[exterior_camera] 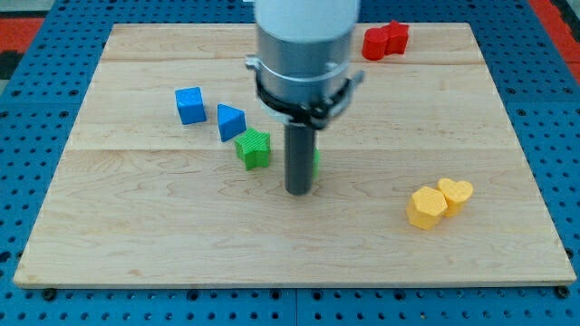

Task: Move green circle at center top

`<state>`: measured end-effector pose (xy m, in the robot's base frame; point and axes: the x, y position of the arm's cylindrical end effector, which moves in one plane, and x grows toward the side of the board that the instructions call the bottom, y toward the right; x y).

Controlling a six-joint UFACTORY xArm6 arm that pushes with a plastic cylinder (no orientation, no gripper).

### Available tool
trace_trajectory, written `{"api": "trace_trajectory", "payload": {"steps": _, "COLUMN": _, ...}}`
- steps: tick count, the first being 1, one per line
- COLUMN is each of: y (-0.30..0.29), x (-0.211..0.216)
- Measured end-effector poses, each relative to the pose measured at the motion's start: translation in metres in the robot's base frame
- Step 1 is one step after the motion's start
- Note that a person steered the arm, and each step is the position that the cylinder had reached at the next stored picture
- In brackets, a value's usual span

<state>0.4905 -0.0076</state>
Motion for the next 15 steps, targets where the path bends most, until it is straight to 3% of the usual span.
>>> {"api": "trace_trajectory", "payload": {"steps": 1, "y": -0.015, "x": -0.017}}
{"api": "trace_trajectory", "payload": {"steps": 3, "y": -0.014, "x": -0.005}}
{"api": "trace_trajectory", "payload": {"steps": 5, "y": 0.045, "x": -0.006}}
{"api": "trace_trajectory", "payload": {"steps": 6, "y": -0.011, "x": -0.048}}
{"api": "trace_trajectory", "payload": {"steps": 7, "y": -0.031, "x": -0.055}}
{"api": "trace_trajectory", "payload": {"steps": 10, "y": 0.049, "x": -0.073}}
{"api": "trace_trajectory", "payload": {"steps": 11, "y": 0.023, "x": -0.119}}
{"api": "trace_trajectory", "payload": {"steps": 12, "y": -0.014, "x": -0.129}}
{"api": "trace_trajectory", "payload": {"steps": 13, "y": -0.018, "x": -0.077}}
{"api": "trace_trajectory", "payload": {"steps": 14, "y": -0.06, "x": -0.094}}
{"api": "trace_trajectory", "payload": {"steps": 15, "y": -0.062, "x": -0.13}}
